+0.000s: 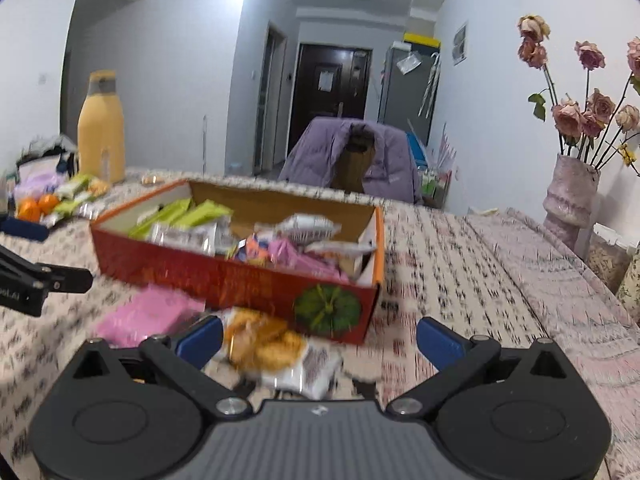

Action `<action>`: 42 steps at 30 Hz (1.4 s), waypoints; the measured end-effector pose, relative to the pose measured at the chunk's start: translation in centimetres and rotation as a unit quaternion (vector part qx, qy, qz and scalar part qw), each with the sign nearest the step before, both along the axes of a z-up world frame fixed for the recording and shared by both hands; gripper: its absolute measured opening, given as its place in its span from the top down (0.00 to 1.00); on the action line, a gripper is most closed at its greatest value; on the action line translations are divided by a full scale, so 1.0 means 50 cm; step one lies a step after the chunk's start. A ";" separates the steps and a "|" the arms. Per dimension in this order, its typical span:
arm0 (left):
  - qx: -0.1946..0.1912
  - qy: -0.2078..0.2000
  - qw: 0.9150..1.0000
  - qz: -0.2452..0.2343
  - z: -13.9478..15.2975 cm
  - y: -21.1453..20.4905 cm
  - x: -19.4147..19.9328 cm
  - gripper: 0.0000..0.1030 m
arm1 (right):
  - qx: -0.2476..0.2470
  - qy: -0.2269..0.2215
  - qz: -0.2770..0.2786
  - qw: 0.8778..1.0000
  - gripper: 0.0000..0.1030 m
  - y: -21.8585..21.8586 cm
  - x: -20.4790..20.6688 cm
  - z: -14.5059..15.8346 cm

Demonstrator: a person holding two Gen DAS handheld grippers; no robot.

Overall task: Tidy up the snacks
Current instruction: 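Withdraw both tools from the box back toward the snacks on the table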

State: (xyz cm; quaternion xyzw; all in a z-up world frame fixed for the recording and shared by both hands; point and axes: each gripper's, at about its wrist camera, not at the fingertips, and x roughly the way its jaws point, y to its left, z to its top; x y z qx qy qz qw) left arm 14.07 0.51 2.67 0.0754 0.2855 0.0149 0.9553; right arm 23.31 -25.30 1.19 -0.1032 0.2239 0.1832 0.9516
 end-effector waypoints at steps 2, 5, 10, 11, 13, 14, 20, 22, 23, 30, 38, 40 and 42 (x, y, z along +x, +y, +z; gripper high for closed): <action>0.013 0.010 1.000 -0.017 -0.009 -0.017 -0.015 0.00 | -0.009 0.010 0.005 1.000 0.00 0.002 -0.012 -0.009; 0.019 0.023 0.999 -0.036 -0.024 -0.043 -0.029 0.00 | -0.009 0.023 0.013 1.000 0.00 0.007 -0.027 -0.021; 0.016 0.053 0.997 -0.051 -0.055 -0.066 -0.039 0.00 | -0.002 0.035 0.020 0.999 0.00 0.010 -0.050 -0.038; 0.013 0.059 0.997 -0.050 -0.059 -0.066 -0.038 0.00 | -0.001 0.039 0.020 0.999 0.00 0.008 -0.051 -0.040; 0.000 0.069 0.997 -0.043 -0.065 -0.063 -0.034 0.00 | 0.001 0.048 0.016 0.999 0.00 0.003 -0.056 -0.047; -0.007 0.074 0.996 -0.040 -0.066 -0.062 -0.032 0.00 | 0.003 0.052 0.012 0.999 0.00 -0.001 -0.058 -0.050; -0.037 0.100 0.994 -0.036 -0.073 -0.078 -0.022 0.00 | 0.009 0.064 -0.001 0.998 0.00 -0.024 -0.067 -0.061; -0.041 0.105 0.993 -0.037 -0.076 -0.090 -0.018 0.00 | 0.008 0.064 -0.005 0.998 0.00 -0.030 -0.067 -0.061; -0.043 0.108 0.993 -0.038 -0.078 -0.096 -0.015 0.00 | 0.008 0.064 -0.005 0.998 0.00 -0.032 -0.067 -0.061; -0.043 0.130 0.990 -0.025 -0.091 -0.124 0.015 0.00 | 0.004 0.068 0.001 0.998 0.00 -0.036 -0.068 -0.065; -0.065 0.153 0.986 0.003 -0.104 -0.127 0.040 0.00 | 0.011 0.085 -0.001 0.996 0.00 -0.043 -0.066 -0.074; -0.064 0.156 0.986 -0.002 -0.103 -0.131 0.038 0.00 | 0.016 0.092 0.001 0.996 0.00 -0.044 -0.065 -0.075; -0.062 0.157 0.986 -0.010 -0.102 -0.135 0.034 0.01 | 0.024 0.100 0.002 0.995 0.00 -0.046 -0.063 -0.077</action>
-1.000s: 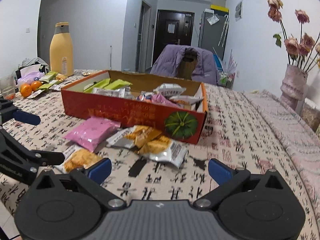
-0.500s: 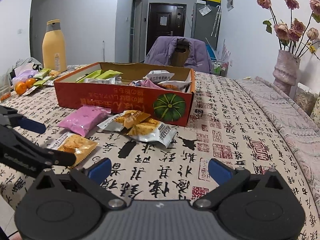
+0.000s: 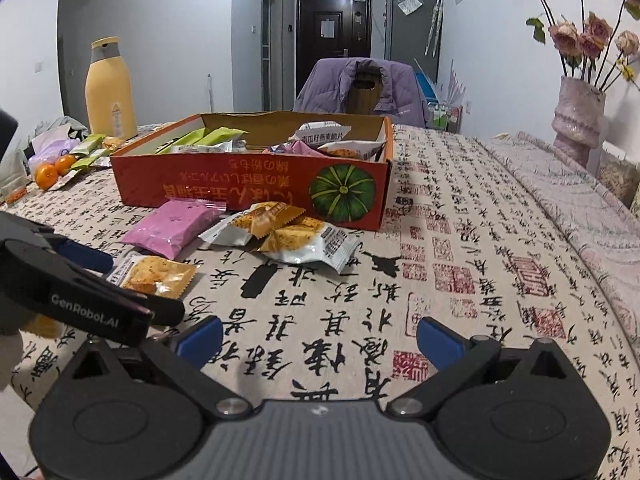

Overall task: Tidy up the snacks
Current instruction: 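Withdraw both tools from the box back toward the snacks on the table, then grasp a cookie pack with the left gripper while the right moves to another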

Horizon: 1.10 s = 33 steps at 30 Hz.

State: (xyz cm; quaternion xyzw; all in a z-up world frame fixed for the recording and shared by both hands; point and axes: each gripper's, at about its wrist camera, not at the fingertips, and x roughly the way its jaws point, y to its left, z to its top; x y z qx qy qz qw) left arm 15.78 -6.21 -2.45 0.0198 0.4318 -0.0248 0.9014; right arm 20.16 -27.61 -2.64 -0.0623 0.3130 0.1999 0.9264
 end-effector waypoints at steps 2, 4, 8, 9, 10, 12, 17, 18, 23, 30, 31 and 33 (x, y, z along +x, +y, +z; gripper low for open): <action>-0.001 -0.005 1.000 -0.010 0.003 -0.004 -0.006 0.08 | 0.009 0.010 0.000 1.000 0.00 -0.003 0.003 -0.002; 0.000 -0.009 1.000 -0.022 0.006 -0.011 -0.012 0.18 | 0.010 0.014 0.001 1.000 0.00 -0.002 0.003 -0.005; 0.000 -0.012 0.999 -0.034 0.009 -0.014 -0.017 0.23 | 0.010 0.019 0.011 1.000 0.00 0.004 -0.001 -0.008; 0.000 -0.014 0.999 -0.036 0.009 -0.014 -0.019 0.25 | 0.009 0.021 0.013 1.000 0.00 0.005 -0.003 -0.008; 0.001 -0.015 0.999 -0.037 0.010 -0.015 -0.021 0.27 | 0.008 0.022 0.014 1.000 0.00 0.006 -0.004 -0.009; 0.003 -0.018 0.999 -0.040 0.010 -0.016 -0.023 0.28 | 0.007 0.025 0.014 1.000 0.00 0.007 -0.005 -0.011; 0.007 -0.030 0.998 -0.052 0.012 -0.019 -0.038 0.35 | 0.015 0.031 0.005 0.999 0.00 0.003 -0.009 -0.019; 0.008 -0.033 0.998 -0.054 0.013 -0.019 -0.041 0.39 | 0.016 0.032 0.003 0.999 0.00 0.002 -0.010 -0.021; 0.018 -0.050 0.996 -0.070 0.027 -0.020 -0.054 0.67 | 0.018 0.034 -0.003 0.999 0.00 -0.001 -0.014 -0.025; 0.025 -0.066 0.994 -0.078 0.029 -0.021 -0.070 0.72 | 0.022 0.032 -0.002 0.999 0.00 0.002 -0.019 -0.027; 0.023 -0.068 0.994 -0.078 0.030 -0.019 -0.072 0.72 | 0.023 0.032 -0.002 0.999 0.00 0.002 -0.019 -0.027; 0.023 -0.072 0.994 -0.079 0.033 -0.017 -0.075 0.74 | 0.024 0.031 -0.002 0.999 0.00 0.003 -0.020 -0.027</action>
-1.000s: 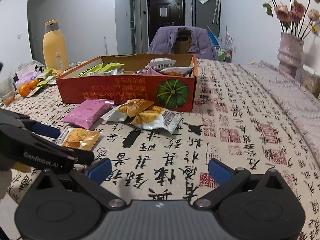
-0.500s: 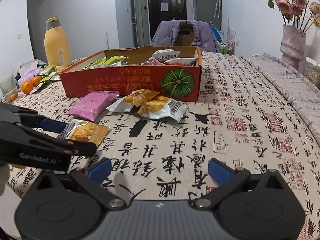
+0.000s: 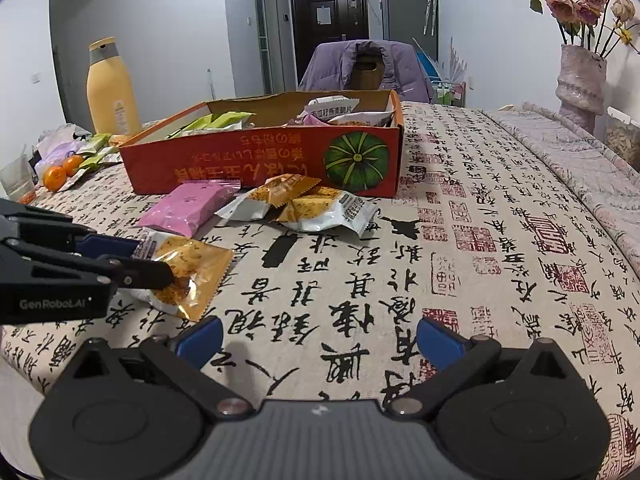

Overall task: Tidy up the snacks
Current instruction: 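Grasp a cookie pack with the left gripper while the right moves to another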

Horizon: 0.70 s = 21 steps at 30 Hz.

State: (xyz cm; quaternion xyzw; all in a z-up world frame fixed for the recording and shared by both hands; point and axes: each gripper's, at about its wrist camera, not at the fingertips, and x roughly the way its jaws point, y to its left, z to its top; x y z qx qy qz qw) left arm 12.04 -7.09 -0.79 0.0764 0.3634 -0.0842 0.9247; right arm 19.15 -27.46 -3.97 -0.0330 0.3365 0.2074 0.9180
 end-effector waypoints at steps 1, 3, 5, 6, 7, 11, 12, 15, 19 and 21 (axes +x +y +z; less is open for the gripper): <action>0.000 -0.003 1.000 -0.001 0.002 0.001 -0.002 0.75 | 0.001 -0.001 0.000 1.000 0.00 0.000 0.000 0.001; -0.002 -0.009 1.000 -0.002 0.009 0.005 -0.006 0.77 | 0.002 -0.004 -0.002 1.000 0.00 0.000 0.000 0.003; -0.005 -0.017 1.000 0.000 0.017 0.011 -0.009 0.80 | 0.004 -0.006 -0.003 1.000 0.00 0.000 0.003 0.005; -0.008 -0.022 1.000 0.002 0.022 0.015 -0.010 0.82 | 0.004 -0.007 -0.004 1.000 0.00 0.000 0.004 0.006; -0.012 -0.025 1.000 0.004 0.026 0.019 -0.010 0.86 | 0.004 -0.008 -0.004 1.000 0.00 0.000 0.005 0.006; -0.025 -0.042 0.999 0.008 0.040 0.035 -0.014 0.90 | 0.002 -0.012 -0.002 1.000 0.00 0.006 0.012 0.008; -0.028 -0.047 0.998 0.008 0.043 0.037 -0.015 0.90 | 0.001 -0.013 -0.001 1.000 0.00 0.008 0.013 0.008; -0.039 -0.055 0.998 0.015 0.050 0.050 -0.015 0.91 | -0.001 -0.015 0.001 1.000 0.00 0.013 0.017 0.010; -0.049 -0.064 0.996 0.025 0.057 0.066 -0.016 0.91 | -0.007 -0.022 0.006 1.000 0.00 0.023 0.020 0.015; -0.055 -0.068 0.996 0.031 0.061 0.075 -0.016 0.91 | -0.010 -0.026 0.004 1.000 0.00 0.029 0.027 0.017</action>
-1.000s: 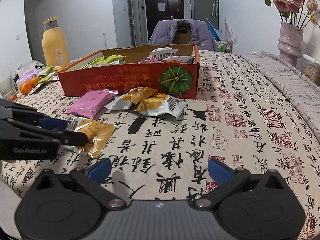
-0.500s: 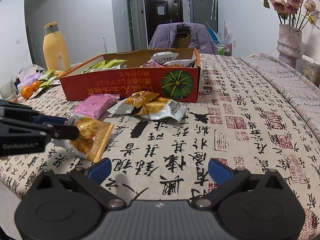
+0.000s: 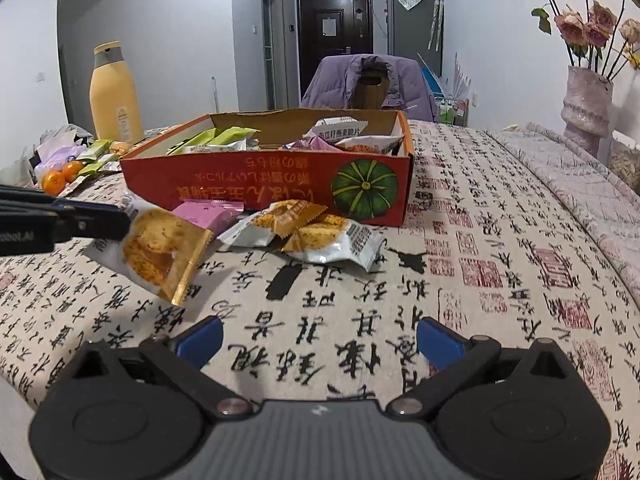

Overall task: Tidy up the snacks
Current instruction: 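Grasp a cookie pack with the left gripper while the right moves to another, then grasp a white cookie sachet with the right gripper, then carry both cookie packs over the box and lower them in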

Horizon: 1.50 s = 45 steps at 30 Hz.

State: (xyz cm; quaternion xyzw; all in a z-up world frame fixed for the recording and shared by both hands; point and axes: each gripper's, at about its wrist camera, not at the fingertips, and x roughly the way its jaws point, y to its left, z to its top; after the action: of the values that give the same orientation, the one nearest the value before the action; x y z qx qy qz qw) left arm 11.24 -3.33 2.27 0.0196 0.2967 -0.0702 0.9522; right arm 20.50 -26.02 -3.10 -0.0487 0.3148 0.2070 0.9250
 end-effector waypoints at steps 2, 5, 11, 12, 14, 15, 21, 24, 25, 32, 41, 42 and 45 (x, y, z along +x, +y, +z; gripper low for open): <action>-0.010 -0.004 1.000 0.004 0.004 0.009 0.000 0.91 | -0.003 -0.004 -0.001 1.000 0.00 0.007 0.009 0.002; -0.022 -0.011 1.000 0.012 0.008 0.021 0.002 0.91 | -0.023 -0.011 -0.004 1.000 0.00 0.025 0.028 0.005; -0.027 -0.015 0.999 0.020 0.009 0.034 0.007 0.91 | -0.067 -0.025 -0.012 0.997 0.00 0.063 0.076 0.007; -0.029 -0.016 0.999 0.021 0.009 0.037 0.008 0.91 | -0.076 -0.025 -0.012 0.997 0.00 0.070 0.085 0.007; -0.033 -0.019 0.999 0.023 0.010 0.040 0.009 0.91 | -0.091 -0.018 -0.015 0.996 0.00 0.081 0.103 0.003; -0.035 -0.020 0.999 0.024 0.011 0.042 0.010 0.91 | -0.099 -0.013 -0.016 0.995 0.00 0.087 0.114 0.000; -0.042 -0.018 0.999 0.024 0.006 0.048 0.013 0.91 | -0.088 0.001 -0.024 0.996 0.01 0.099 0.158 -0.010; -0.045 -0.016 0.999 0.024 0.003 0.049 0.015 0.91 | -0.076 0.004 -0.024 0.997 0.02 0.102 0.171 -0.015; -0.046 -0.016 0.999 0.023 0.003 0.050 0.016 0.91 | -0.073 0.006 -0.023 0.997 0.02 0.103 0.174 -0.015; -0.052 -0.015 0.998 0.023 0.000 0.051 0.020 0.91 | -0.034 0.010 -0.005 0.999 0.27 0.096 0.175 -0.015; -0.060 -0.010 0.998 0.022 -0.007 0.050 0.020 0.91 | -0.026 -0.010 -0.005 1.000 0.55 0.079 0.136 -0.012; -0.061 -0.010 0.998 0.022 -0.007 0.050 0.021 0.91 | -0.024 -0.013 -0.006 1.000 0.56 0.075 0.129 -0.010; -0.067 -0.010 0.997 0.023 -0.008 0.052 0.023 0.91 | -0.016 -0.020 -0.014 1.000 0.58 0.059 0.109 -0.005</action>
State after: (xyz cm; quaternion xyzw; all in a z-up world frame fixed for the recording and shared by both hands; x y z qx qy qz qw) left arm 12.38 -0.71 1.88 -0.0502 0.2824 -0.0677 0.9556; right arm 25.97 -23.07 -3.33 -0.0633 0.3003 0.1881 0.9330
